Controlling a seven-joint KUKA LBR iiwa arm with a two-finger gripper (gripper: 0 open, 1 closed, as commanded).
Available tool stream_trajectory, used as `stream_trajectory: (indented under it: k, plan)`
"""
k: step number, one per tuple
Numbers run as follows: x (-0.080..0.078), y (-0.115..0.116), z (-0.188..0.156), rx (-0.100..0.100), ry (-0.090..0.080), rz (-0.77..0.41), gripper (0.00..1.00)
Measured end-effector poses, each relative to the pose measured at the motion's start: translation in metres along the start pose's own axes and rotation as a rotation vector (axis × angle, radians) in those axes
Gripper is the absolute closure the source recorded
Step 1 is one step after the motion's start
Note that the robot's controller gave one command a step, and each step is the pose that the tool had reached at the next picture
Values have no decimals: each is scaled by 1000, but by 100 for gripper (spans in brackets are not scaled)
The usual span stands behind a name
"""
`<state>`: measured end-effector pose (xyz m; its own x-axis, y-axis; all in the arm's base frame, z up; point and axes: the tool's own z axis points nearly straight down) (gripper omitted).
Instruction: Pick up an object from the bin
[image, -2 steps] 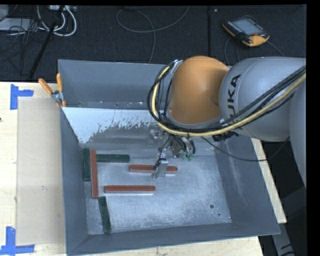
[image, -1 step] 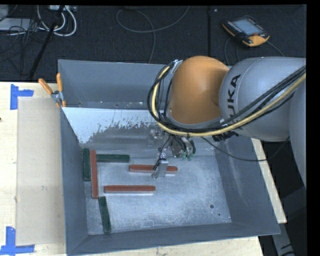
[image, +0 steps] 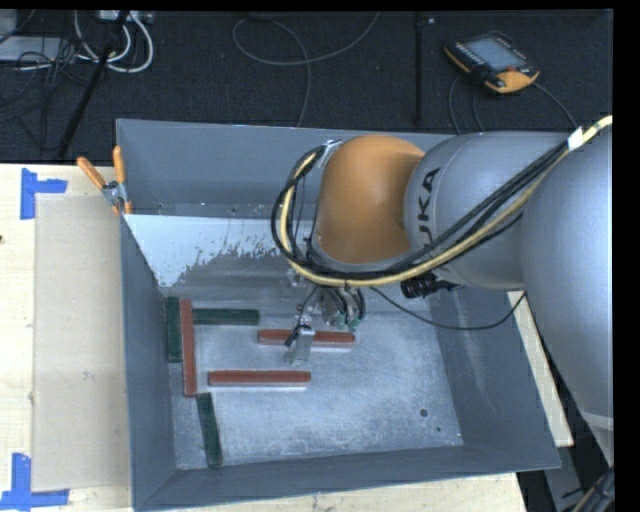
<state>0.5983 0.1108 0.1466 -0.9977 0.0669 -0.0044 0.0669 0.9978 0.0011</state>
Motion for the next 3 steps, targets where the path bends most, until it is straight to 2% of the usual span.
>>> stream_trajectory:
  k: [1, 2, 3]
  plan:
    - [-4, 0, 60, 1, 3, -60, 0]
    - [-26, -19, 73, -1, -6, -88, 100]
    - [-24, -19, 76, 0, 1, -87, 0]
